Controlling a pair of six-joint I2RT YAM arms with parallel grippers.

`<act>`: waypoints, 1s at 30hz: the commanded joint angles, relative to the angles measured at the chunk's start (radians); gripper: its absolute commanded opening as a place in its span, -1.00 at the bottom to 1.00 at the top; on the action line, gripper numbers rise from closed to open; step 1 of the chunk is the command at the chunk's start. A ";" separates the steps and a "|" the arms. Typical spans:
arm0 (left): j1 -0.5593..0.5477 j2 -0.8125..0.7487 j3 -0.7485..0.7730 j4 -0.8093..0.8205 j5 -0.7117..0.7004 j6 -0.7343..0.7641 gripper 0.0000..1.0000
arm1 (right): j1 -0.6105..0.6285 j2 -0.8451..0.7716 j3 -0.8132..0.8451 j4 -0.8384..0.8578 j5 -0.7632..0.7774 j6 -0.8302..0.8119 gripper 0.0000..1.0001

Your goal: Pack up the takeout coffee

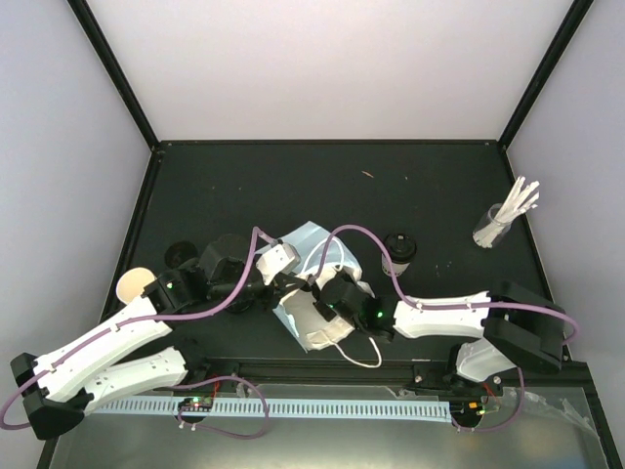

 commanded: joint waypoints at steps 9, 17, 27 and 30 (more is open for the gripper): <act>-0.007 0.000 0.018 0.022 -0.048 0.000 -0.97 | 0.009 -0.265 -0.089 -0.001 -0.092 -0.010 -0.58; -0.005 0.015 0.040 0.006 -0.158 0.000 -0.97 | 0.009 -0.412 -0.035 -0.266 -0.222 0.089 -0.58; 0.043 0.093 0.118 -0.010 -0.243 -0.010 -0.97 | 0.009 -0.628 0.150 -0.557 -0.365 0.151 -0.58; 0.073 0.131 0.173 -0.023 -0.236 -0.006 -0.97 | 0.007 -0.648 0.261 -0.650 -0.344 0.163 -0.58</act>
